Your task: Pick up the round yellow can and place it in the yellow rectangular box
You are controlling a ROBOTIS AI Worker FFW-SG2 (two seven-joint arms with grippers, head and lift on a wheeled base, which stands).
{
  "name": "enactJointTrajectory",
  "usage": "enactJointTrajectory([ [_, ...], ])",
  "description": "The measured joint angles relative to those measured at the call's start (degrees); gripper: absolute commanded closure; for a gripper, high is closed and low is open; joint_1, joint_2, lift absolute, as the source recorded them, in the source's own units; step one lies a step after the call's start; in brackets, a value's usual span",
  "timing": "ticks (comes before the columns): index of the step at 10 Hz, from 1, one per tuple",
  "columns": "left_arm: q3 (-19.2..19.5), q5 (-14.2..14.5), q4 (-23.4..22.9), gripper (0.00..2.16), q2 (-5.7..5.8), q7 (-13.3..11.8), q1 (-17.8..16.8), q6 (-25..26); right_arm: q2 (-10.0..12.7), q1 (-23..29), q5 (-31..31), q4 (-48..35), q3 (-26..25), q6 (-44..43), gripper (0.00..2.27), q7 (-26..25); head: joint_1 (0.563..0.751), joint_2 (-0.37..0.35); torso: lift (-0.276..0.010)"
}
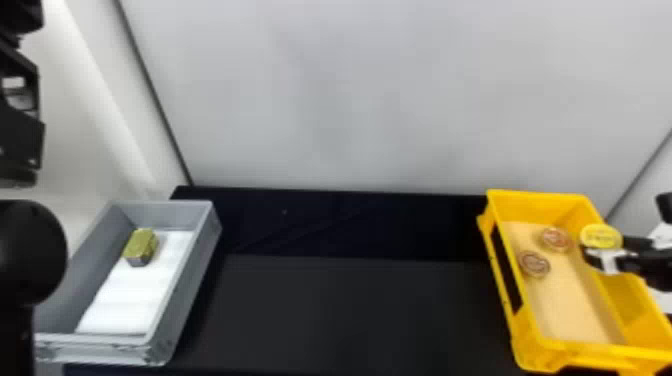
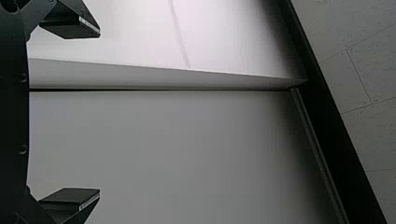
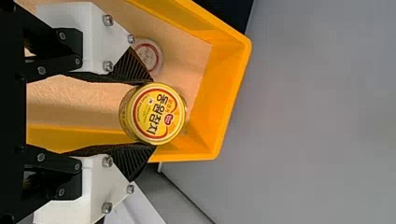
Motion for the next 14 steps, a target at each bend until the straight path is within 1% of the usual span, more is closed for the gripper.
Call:
enactJointTrajectory([
  [3,0.1,-0.1,-0.2,0.08,0.11,0.0,0.0,0.2,0.0,0.6,-4.6,3.9,0.0,1.2,0.64,-1.8,0.694,0.054,-0.003],
  [8,0.2,-0.1,-0.3,0.08,0.11,-0.1,0.2,0.3,-0.1,2.6,-6.7,8.2,-0.6,3.9,0.64,-3.4,0.694,0.054,-0.003],
  [11,0.0,-0.1,-0.3,0.08,0.11,-0.2,0.1,0.3,-0.1,2.8,-8.2,9.9,-0.3,4.4,0.64,-4.6,0.694,0.054,-0.003],
  [12,0.0,-0.1,-0.2,0.08,0.11,-0.2,0.1,0.3,-0.1,2.6,-8.6,10.2,-0.3,4.4,0.58,-4.8,0.694,0.054,-0.003],
  [13,0.0,-0.1,-0.2,0.08,0.11,-0.2,0.1,0.2,-0.2,2.4,-8.8,10.3,-0.2,4.3,0.43,-5.0,0.694,0.054,-0.003],
  [14,0.0,-0.1,-0.2,0.08,0.11,-0.2,0.1,0.2,-0.2,2.3,-9.1,10.3,-0.1,4.4,0.23,-5.3,0.694,0.054,-0.003],
])
